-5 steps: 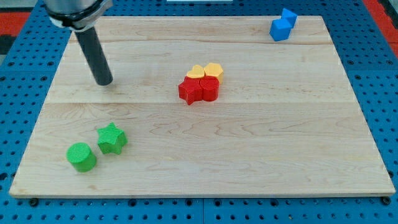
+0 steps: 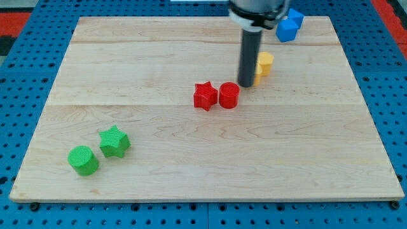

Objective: Move the yellow hexagon and yellow heart to the right side

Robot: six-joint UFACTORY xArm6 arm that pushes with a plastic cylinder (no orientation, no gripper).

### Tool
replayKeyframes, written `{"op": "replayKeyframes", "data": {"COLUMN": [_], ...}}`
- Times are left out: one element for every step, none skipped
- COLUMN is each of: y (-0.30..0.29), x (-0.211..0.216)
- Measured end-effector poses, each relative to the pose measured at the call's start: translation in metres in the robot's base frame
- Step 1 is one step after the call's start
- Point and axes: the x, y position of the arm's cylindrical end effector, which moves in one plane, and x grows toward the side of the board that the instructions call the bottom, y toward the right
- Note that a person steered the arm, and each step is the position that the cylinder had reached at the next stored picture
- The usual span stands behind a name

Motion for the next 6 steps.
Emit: {"op": "replayKeyframes", "data": {"y": [0.029, 0.052, 0.056, 0.049, 0.034, 0.056], "x": [-0.009, -0.016, -0.002, 0.02, 0.021, 0.007]}}
